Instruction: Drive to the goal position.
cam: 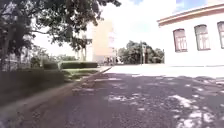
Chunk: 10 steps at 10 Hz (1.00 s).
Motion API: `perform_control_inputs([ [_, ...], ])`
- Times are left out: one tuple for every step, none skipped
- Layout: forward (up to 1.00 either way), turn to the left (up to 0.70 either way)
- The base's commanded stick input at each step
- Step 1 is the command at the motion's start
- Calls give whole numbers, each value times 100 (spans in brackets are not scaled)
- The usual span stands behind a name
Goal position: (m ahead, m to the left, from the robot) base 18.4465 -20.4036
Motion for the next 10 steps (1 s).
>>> perform_control_inputs([
  [85, 0],
  [85, 0],
  [85, 0],
  [85, 0],
  [85, 0],
  [85, 0],
  [85, 0],
  [85, 0],
  [85, 0],
  [85, 0],
])
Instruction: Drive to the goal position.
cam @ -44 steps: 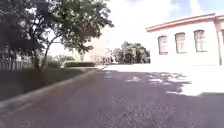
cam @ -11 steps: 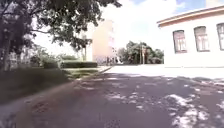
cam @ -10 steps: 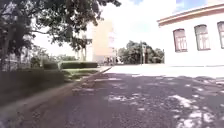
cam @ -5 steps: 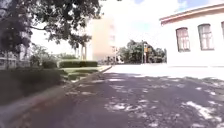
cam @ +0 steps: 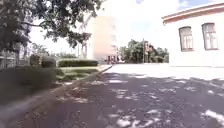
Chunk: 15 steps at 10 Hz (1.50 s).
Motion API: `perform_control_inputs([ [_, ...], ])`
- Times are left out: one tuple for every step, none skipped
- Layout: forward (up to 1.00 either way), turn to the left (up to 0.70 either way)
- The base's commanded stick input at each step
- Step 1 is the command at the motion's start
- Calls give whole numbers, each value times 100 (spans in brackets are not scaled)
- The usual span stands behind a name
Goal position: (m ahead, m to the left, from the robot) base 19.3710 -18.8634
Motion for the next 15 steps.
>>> perform_control_inputs([
  [85, 0],
  [85, 0],
  [85, 0],
  [85, 0],
  [85, 0],
  [85, 0],
  [85, 0],
  [85, 0],
  [85, 0],
  [85, 0],
  [85, 0],
  [85, 0],
  [85, 0],
  [85, 0],
  [85, -1],
])
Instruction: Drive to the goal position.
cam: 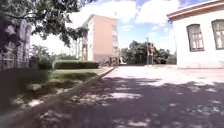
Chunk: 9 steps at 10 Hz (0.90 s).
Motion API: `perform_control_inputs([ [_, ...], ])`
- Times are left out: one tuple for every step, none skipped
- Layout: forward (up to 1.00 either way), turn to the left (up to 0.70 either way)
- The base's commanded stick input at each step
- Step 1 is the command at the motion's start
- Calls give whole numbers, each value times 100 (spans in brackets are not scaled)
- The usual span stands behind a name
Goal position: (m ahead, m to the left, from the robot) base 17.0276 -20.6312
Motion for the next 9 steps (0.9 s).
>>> perform_control_inputs([
  [85, -8],
  [85, -25],
  [85, -33],
  [85, -34],
  [85, -34],
  [85, -34],
  [85, -34],
  [85, -34],
  [85, -34],
])
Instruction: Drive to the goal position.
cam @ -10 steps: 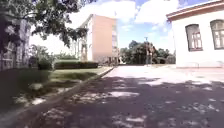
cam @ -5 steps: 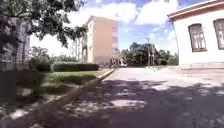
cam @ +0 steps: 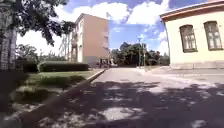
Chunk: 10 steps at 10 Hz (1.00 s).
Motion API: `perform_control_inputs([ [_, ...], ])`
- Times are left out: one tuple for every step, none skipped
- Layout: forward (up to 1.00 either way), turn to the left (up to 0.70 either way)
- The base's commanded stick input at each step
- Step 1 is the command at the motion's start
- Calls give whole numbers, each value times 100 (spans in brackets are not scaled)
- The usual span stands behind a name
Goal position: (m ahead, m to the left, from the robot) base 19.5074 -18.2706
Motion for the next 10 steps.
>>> perform_control_inputs([
  [85, -34],
  [85, -34],
  [85, -34],
  [85, -34],
  [85, -34],
  [85, -17],
  [85, 0],
  [85, 0],
  [85, 0],
  [85, 0],
])
